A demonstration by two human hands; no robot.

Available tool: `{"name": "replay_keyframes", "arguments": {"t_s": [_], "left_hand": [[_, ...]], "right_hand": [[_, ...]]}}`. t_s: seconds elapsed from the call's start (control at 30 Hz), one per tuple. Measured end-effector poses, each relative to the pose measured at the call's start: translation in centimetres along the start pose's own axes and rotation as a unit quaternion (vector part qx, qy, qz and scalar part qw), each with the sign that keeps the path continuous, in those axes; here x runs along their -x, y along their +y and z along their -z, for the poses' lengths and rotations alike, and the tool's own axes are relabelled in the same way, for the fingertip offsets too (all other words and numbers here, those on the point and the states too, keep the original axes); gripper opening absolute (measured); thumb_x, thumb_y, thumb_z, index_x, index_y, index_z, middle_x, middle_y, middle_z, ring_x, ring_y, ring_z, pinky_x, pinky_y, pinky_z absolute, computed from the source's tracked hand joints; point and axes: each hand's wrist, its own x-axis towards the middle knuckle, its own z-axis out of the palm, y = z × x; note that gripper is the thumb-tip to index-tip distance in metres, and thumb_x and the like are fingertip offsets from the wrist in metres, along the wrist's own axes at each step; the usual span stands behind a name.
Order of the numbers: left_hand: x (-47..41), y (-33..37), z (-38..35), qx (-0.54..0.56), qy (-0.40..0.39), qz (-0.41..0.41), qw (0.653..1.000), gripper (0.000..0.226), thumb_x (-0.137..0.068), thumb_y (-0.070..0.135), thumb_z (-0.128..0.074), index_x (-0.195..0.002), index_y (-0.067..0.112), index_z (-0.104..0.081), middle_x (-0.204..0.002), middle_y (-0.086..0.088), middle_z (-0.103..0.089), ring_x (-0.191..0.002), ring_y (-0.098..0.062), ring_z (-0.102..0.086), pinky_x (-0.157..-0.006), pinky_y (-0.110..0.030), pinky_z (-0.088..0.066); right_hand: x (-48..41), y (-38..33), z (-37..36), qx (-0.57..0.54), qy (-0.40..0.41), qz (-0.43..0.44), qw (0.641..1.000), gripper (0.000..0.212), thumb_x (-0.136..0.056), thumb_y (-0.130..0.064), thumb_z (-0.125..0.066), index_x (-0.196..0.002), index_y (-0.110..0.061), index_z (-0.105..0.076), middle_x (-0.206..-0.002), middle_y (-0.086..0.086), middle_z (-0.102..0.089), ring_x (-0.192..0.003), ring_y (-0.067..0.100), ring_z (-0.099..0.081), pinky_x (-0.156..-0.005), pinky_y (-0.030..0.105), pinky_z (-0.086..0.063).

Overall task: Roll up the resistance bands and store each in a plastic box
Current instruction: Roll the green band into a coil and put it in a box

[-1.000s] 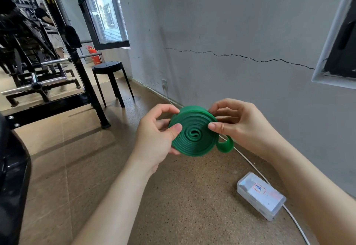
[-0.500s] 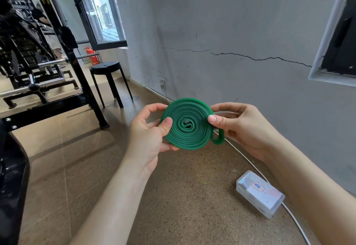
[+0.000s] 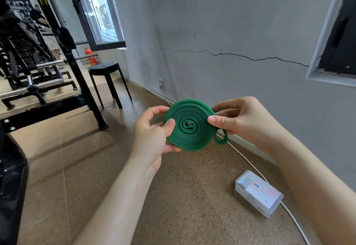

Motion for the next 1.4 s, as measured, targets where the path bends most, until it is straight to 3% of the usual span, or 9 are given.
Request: {"name": "replay_keyframes", "arguments": {"t_s": [0.27, 0.4, 0.53, 0.63, 0.8, 0.93, 1.13, 1.3, 1.4], "left_hand": [[0.3, -0.7, -0.4, 0.049, 0.01, 0.07, 0.996, 0.024, -0.092, -0.003, -0.054, -0.099, 0.02, -0.056, -0.103, -0.017, -0.066, -0.088, -0.041, -0.068, -0.056, -0.053, -0.058], [0.0, -1.4, 0.1, -0.005, -0.106, 0.16, 0.981, 0.024, -0.095, -0.002, -0.049, -0.107, 0.018, -0.046, -0.116, -0.019, -0.059, -0.101, -0.039, -0.064, -0.064, -0.052, -0.058], [-0.4, -1.7, 1.3, -0.266, -0.213, 0.039, 0.939, 0.05, -0.086, 0.011, -0.068, -0.116, 0.045, -0.045, -0.121, 0.002, -0.057, -0.106, -0.017, -0.062, -0.084, -0.046, -0.057], [-0.1, -1.5, 0.7, -0.293, -0.262, -0.011, 0.919, 0.055, -0.085, 0.009, -0.068, -0.118, 0.052, -0.057, -0.109, 0.011, -0.064, -0.093, -0.013, -0.069, -0.068, -0.041, -0.061], [-0.1, -1.4, 0.5, -0.212, -0.176, -0.028, 0.961, 0.049, -0.086, -0.004, -0.063, -0.117, 0.034, -0.065, -0.105, 0.01, -0.071, -0.082, -0.015, -0.072, -0.056, -0.051, -0.058], [-0.1, -1.2, 0.2, -0.15, -0.121, -0.024, 0.981, 0.048, -0.086, -0.007, -0.063, -0.106, 0.037, -0.069, -0.103, 0.014, -0.071, -0.091, -0.016, -0.07, -0.064, -0.051, -0.06], [0.3, -0.3, 0.2, -0.056, -0.075, 0.019, 0.995, 0.038, -0.089, -0.005, -0.06, -0.108, 0.027, -0.068, -0.087, 0.011, -0.076, -0.081, -0.021, -0.073, -0.053, -0.045, -0.058], [0.6, -0.1, 0.4, -0.044, -0.084, 0.032, 0.995, 0.033, -0.09, -0.002, -0.06, -0.102, 0.027, -0.069, -0.085, 0.008, -0.076, -0.079, -0.026, -0.073, -0.054, -0.048, -0.058], [0.5, -0.1, 0.7, -0.056, -0.112, 0.034, 0.992, 0.03, -0.09, 0.007, -0.063, -0.101, 0.033, -0.07, -0.094, 0.006, -0.075, -0.083, -0.023, -0.073, -0.057, -0.045, -0.059]], "right_hand": [[0.0, 1.0, -0.9, -0.107, -0.016, -0.02, 0.994, 0.036, -0.071, -0.025, -0.082, -0.106, -0.024, -0.071, -0.091, 0.007, -0.077, -0.085, 0.022, -0.074, -0.075, 0.033, -0.058], [0.0, 1.5, -0.4, -0.012, -0.013, -0.024, 1.0, 0.028, -0.078, -0.013, -0.08, -0.098, -0.03, -0.07, -0.085, 0.005, -0.077, -0.075, 0.018, -0.074, -0.079, 0.041, -0.059], [0.2, 1.3, -0.7, 0.205, -0.073, 0.019, 0.976, 0.036, -0.073, -0.021, -0.08, -0.106, -0.033, -0.071, -0.094, -0.004, -0.074, -0.084, 0.011, -0.069, -0.083, 0.029, -0.054], [0.3, 1.1, -1.2, 0.217, -0.098, 0.02, 0.971, 0.039, -0.07, -0.02, -0.083, -0.103, -0.032, -0.067, -0.094, -0.005, -0.074, -0.084, 0.01, -0.068, -0.076, 0.026, -0.053], [-0.1, 1.1, -1.6, 0.144, 0.006, 0.041, 0.989, 0.027, -0.069, -0.026, -0.087, -0.083, -0.028, -0.064, -0.081, -0.013, -0.066, -0.075, 0.006, -0.061, -0.068, 0.021, -0.048], [0.9, 0.0, -2.4, 0.286, 0.055, 0.126, 0.948, 0.029, -0.082, -0.038, -0.074, -0.107, -0.025, -0.069, -0.107, -0.005, -0.061, -0.099, 0.016, -0.058, -0.084, 0.028, -0.048], [2.7, -0.2, -4.7, 0.547, -0.041, 0.125, 0.827, 0.146, -0.044, -0.078, -0.074, -0.153, -0.008, -0.009, -0.153, 0.011, -0.024, -0.142, 0.028, -0.027, -0.107, 0.044, -0.037], [2.8, 1.0, -4.9, 0.552, 0.082, 0.209, 0.803, 0.101, -0.057, -0.017, -0.082, -0.144, 0.004, -0.036, -0.129, 0.021, -0.054, -0.116, 0.037, -0.056, -0.075, 0.04, -0.057], [2.8, 1.0, -4.8, 0.542, 0.095, 0.225, 0.804, 0.104, -0.055, -0.039, -0.085, -0.141, 0.0, -0.042, -0.126, 0.013, -0.057, -0.113, 0.031, -0.06, -0.07, 0.04, -0.054]]}}
